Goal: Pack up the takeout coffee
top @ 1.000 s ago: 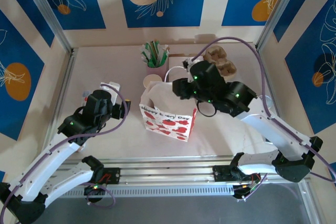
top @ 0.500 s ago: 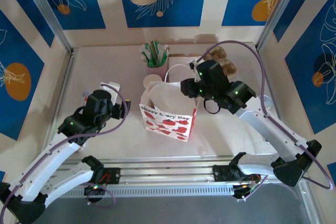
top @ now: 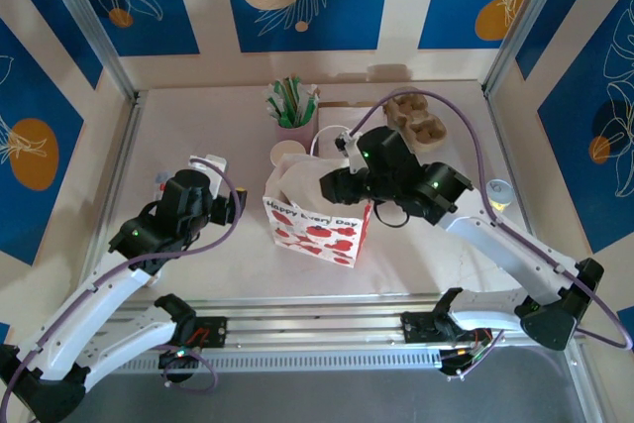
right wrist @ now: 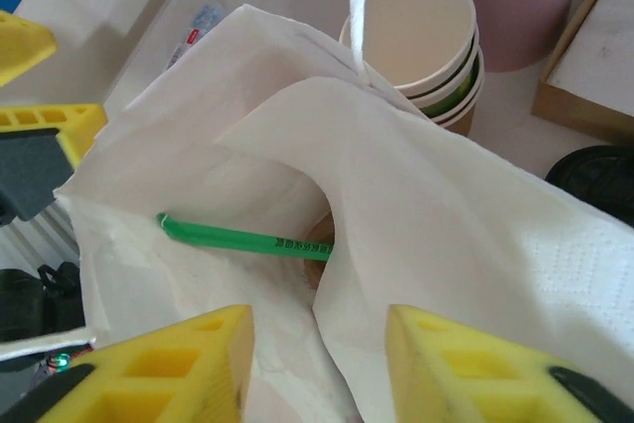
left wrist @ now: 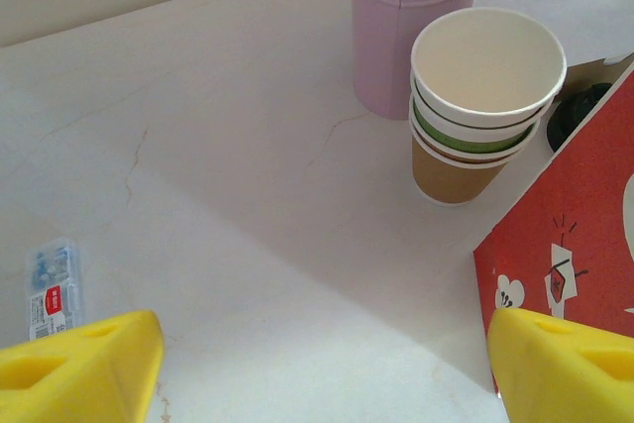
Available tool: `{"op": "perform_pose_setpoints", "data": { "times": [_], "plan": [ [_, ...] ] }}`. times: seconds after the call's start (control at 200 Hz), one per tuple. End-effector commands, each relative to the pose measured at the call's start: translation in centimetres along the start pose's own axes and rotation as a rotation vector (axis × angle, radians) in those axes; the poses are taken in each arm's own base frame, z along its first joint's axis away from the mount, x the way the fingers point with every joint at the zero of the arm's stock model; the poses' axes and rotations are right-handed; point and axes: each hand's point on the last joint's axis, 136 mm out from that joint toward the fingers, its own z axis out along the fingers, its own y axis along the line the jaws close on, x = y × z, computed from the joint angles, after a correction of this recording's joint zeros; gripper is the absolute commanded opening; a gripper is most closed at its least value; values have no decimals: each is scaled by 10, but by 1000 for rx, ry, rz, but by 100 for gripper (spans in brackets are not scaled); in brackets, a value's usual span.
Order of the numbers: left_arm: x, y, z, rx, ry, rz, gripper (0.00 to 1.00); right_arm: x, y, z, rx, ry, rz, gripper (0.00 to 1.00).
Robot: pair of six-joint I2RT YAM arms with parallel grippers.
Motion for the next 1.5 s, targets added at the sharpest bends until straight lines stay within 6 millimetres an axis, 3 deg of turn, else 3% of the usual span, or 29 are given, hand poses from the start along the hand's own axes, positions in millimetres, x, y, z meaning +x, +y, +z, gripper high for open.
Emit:
{"op": "perform_pose_setpoints", "data": {
  "times": [0.0,0.115,0.24,0.34,0.405,0.425,0.58,0.715,0.98,1.25,1.496],
  "plan": [
    [-9,5,-5,-9,-47,-11,88,-22,10,-49,-27,-116,-25,48],
    [-16,11,-11,-33,-83,-39,100,-30,-8,-74,42,-175,-27,66],
    [-23,21,-17,-79,-131,-75,100,-31,-32,-90,96,-227,6,79],
    [-28,30,-23,-121,-183,-101,100,-32,-52,-108,148,-315,37,83],
    [-29,35,-25,-140,-210,-123,100,-32,-65,-119,175,-385,43,92],
    [-29,37,-25,-149,-215,-127,100,-32,-71,-121,197,-408,43,100],
    [-22,48,-14,-224,-216,-149,100,-18,-138,-128,453,-521,63,99],
    [-11,64,3,-293,-189,-160,100,9,-201,-117,611,-513,175,99],
    [6,102,34,-401,-145,-265,100,56,-300,-83,765,-616,343,99],
    [31,118,84,-433,-105,-269,100,62,-340,-24,742,-591,252,99],
    [52,131,114,-442,-172,-221,100,58,-362,4,724,-604,220,99]
  ]
}}
